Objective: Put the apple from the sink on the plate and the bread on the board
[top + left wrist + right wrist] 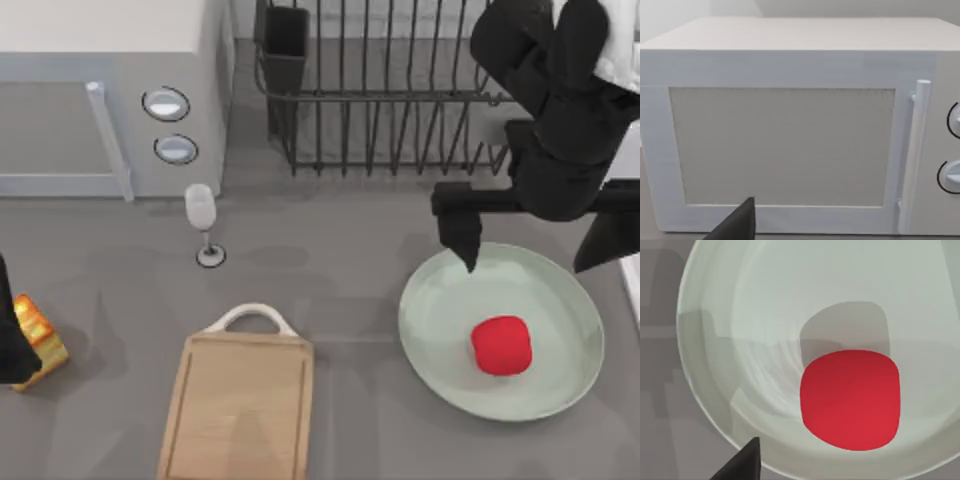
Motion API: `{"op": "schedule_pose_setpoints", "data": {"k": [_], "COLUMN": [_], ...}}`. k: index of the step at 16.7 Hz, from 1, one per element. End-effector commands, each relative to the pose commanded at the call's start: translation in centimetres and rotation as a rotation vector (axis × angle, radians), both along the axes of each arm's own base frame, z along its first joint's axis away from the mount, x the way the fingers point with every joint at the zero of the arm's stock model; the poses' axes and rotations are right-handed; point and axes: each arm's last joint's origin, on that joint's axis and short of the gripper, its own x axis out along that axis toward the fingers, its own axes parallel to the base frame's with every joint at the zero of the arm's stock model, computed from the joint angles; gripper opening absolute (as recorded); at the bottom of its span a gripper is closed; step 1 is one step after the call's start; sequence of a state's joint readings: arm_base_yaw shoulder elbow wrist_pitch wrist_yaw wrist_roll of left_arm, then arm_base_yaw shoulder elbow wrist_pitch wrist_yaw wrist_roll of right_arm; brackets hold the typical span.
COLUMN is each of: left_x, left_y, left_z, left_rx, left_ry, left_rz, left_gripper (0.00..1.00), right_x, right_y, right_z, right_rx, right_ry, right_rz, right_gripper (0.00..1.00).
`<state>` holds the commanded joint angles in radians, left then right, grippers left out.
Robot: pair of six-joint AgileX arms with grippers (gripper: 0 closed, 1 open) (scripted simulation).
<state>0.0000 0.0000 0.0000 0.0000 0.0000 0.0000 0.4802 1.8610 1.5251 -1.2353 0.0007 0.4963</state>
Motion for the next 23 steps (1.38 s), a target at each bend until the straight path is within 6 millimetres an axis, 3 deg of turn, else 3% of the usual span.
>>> {"op": "schedule_pose_setpoints", "data": {"k": [3, 7, 14, 19, 23], "left_x": [0.0, 0.0, 0.0, 0.0, 0.0], "left_y": [0.0, 0.0, 0.0, 0.0, 0.0], "left_z": [0.0, 0.0, 0.0, 0.0, 0.0], "left_rx": [0.000, 0.000, 0.000, 0.000, 0.000], "left_ry": [0.000, 0.000, 0.000, 0.000, 0.000], "left_rz": [0.000, 0.000, 0.000, 0.000, 0.000], "left_gripper": [1.00, 1.00, 1.00, 1.00, 1.00], "right_x": [-0.5, -2.6, -10.4, -16.5, -19.4], "right_y": [-0.8, -3.6, -10.4, -14.0, -15.6], "right_z": [0.5, 2.1, 3.8, 1.3, -2.4], "right_rx": [0.019, 0.078, 0.181, 0.174, 0.111], "right_ry": [-0.038, -0.174, -0.619, -1.013, -1.297], "right_rz": [0.000, 0.002, 0.004, 0.007, 0.008], "right_gripper": [1.00, 1.00, 1.00, 1.00, 1.00]}}
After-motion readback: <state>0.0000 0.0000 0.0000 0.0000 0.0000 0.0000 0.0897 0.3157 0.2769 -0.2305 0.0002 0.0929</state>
